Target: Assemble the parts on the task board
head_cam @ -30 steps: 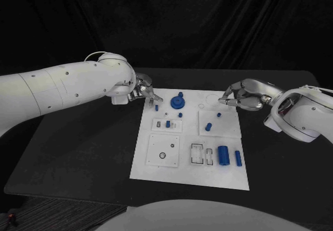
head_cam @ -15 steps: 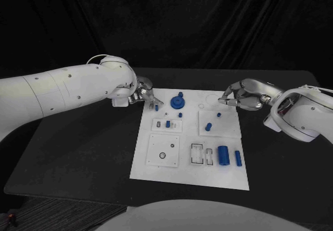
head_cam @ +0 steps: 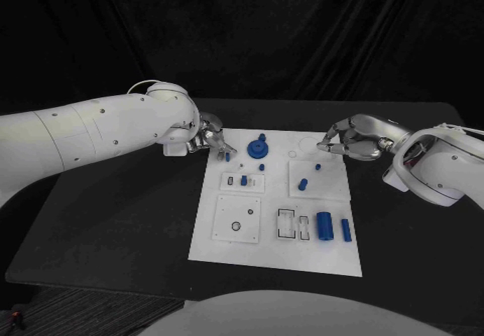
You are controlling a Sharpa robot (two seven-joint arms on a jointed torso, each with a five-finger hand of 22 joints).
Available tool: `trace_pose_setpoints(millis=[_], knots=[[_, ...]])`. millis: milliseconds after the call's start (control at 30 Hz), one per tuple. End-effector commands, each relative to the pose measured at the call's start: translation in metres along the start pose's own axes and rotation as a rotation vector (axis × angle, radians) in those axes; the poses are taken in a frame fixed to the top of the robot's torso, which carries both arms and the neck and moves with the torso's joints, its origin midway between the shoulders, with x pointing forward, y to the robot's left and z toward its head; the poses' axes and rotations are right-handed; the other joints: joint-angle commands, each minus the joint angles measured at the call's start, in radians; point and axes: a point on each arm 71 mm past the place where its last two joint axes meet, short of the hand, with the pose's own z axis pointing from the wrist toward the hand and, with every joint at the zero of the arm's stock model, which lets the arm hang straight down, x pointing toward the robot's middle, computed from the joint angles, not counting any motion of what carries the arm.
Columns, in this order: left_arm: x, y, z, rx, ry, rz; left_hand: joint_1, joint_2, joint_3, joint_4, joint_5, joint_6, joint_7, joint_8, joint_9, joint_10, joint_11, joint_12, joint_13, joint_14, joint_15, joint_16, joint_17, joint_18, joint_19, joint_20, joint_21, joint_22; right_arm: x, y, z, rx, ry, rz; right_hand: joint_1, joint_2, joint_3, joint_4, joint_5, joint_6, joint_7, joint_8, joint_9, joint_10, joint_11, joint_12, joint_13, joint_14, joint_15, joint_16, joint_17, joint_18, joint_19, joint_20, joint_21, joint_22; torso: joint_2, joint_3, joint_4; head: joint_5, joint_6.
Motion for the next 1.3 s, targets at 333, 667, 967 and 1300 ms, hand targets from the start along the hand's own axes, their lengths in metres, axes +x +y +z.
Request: trace_pose_setpoints(millis=[333, 667, 967, 1300], knots=[[0.0027, -0.0032, 0.0008, 0.018, 0.014, 0.011, 0.077, -0.001, 0.065, -0.077, 0.137, 0.012, -0.003, -0.051, -0.022, 0.106, 0.0, -0.001, 0.261, 0.106, 0.001, 0.003, 0.263, 0.003, -0.009, -0.003, -0.011, 0.146, 0.0002, 0.0, 0.0007, 0.0, -0.009, 0.0, 0.014, 0.001, -0.005, -0.003, 0.004, 0.008, 0.002, -0.004, -0.002, 0.104, -0.002, 0.003, 0.263, 0.106, 0.001, 0.003, 0.263, 0.0, 0.072, 0.001, -0.008, 0.243, 0.0, 0.0003, -0.0001, -0.002, 0.0], [0.0023, -0.0032, 0.0007, 0.02, 0.007, 0.008, 0.077, -0.018, 0.132, -0.11, 0.216, 0.008, 0.0, -0.075, -0.028, 0.106, 0.002, -0.001, 0.261, 0.106, 0.002, 0.003, 0.263, 0.004, -0.013, -0.003, -0.02, 0.149, 0.0006, -0.0003, 0.001, 0.003, -0.004, -0.001, 0.014, 0.001, -0.005, -0.003, 0.004, 0.008, 0.002, -0.004, -0.002, 0.104, -0.002, 0.003, 0.263, 0.106, 0.001, 0.003, 0.263, 0.001, 0.07, 0.001, -0.011, 0.242, 0.0, 0.0, 0.0, -0.001, 0.0], [0.0024, -0.0024, 0.0003, 0.02, 0.004, 0.006, 0.08, -0.034, 0.201, -0.146, 0.246, 0.009, 0.001, -0.088, -0.027, 0.106, 0.003, -0.001, 0.261, 0.106, 0.003, 0.003, 0.263, 0.004, -0.011, -0.002, -0.022, 0.154, 0.0008, -0.0003, 0.0011, 0.004, -0.002, -0.001, 0.015, 0.001, -0.005, -0.003, 0.005, 0.008, 0.002, -0.004, -0.002, 0.104, -0.001, 0.003, 0.263, 0.106, 0.001, 0.003, 0.263, 0.001, 0.069, 0.001, -0.012, 0.241, 0.0, 0.0, 0.0002, -0.003, 0.0], [0.0024, -0.0005, -0.0025, 0.026, -0.025, -0.007, 0.076, -0.061, 0.289, -0.193, 0.292, 0.015, 0.001, -0.09, -0.014, 0.106, 0.002, -0.001, 0.261, 0.106, 0.002, 0.003, 0.263, 0.003, -0.006, -0.002, -0.022, 0.16, 0.001, -0.0006, 0.0002, 0.008, 0.002, 0.0, 0.017, 0.002, -0.004, -0.004, 0.005, 0.009, 0.002, -0.005, -0.002, 0.104, -0.001, 0.003, 0.263, 0.106, 0.001, 0.003, 0.263, 0.002, 0.067, 0.001, -0.015, 0.24, -0.001, 0.0008, 0.0004, -0.004, 0.0]])
